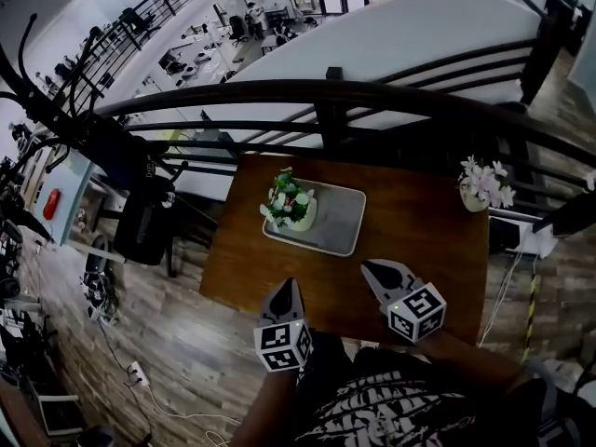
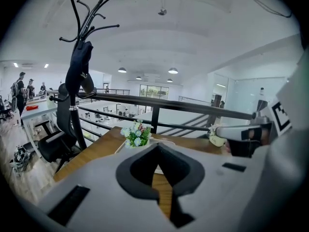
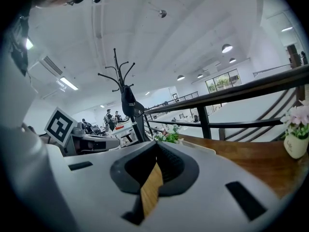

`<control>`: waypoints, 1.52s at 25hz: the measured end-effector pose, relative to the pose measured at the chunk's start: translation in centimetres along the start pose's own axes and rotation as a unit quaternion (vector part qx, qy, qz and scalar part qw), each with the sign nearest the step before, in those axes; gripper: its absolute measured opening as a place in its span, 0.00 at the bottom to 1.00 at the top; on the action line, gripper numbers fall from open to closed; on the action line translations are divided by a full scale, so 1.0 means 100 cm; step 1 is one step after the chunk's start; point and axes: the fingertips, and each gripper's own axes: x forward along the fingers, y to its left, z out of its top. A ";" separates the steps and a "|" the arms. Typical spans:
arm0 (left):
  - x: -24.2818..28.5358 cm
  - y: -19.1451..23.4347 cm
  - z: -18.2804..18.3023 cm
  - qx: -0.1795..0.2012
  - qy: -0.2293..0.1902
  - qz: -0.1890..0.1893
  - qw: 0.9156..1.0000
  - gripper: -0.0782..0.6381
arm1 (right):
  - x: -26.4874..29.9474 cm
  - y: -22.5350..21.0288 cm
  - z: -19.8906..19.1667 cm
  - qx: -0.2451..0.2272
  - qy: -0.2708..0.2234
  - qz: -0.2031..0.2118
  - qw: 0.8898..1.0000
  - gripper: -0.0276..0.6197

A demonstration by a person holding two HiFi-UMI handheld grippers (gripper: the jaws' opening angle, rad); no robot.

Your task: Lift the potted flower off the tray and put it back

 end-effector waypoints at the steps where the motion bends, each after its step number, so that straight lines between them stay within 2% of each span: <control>1: 0.004 0.004 -0.004 -0.003 0.003 -0.002 1.000 0.12 | 0.004 -0.003 -0.004 0.000 0.006 -0.004 1.000 0.04; 6: 0.030 0.022 -0.017 -0.018 0.019 -0.014 1.000 0.12 | 0.026 -0.011 -0.019 -0.004 0.035 -0.024 0.999 0.04; 15: 0.090 0.059 -0.031 -0.011 0.033 -0.025 0.999 0.12 | 0.078 -0.023 -0.028 -0.007 0.053 -0.049 0.997 0.04; 21: 0.126 0.085 -0.045 0.004 0.044 -0.029 0.999 0.12 | 0.114 -0.024 -0.025 -0.006 0.057 -0.059 0.997 0.04; 26: 0.159 0.086 -0.053 0.033 0.048 -0.043 0.997 0.12 | 0.130 -0.039 -0.024 -0.007 0.064 -0.076 0.995 0.04; 29: 0.174 0.092 -0.062 0.037 0.055 -0.048 0.997 0.12 | 0.139 -0.044 -0.031 0.000 0.068 -0.081 0.994 0.04; 34: 0.205 0.090 -0.084 0.052 0.071 -0.066 0.994 0.42 | 0.152 -0.050 -0.034 0.008 0.075 -0.086 0.993 0.04; 38: 0.224 0.094 -0.085 0.055 0.069 -0.067 0.994 0.54 | 0.155 -0.055 -0.036 0.016 0.078 -0.092 0.993 0.04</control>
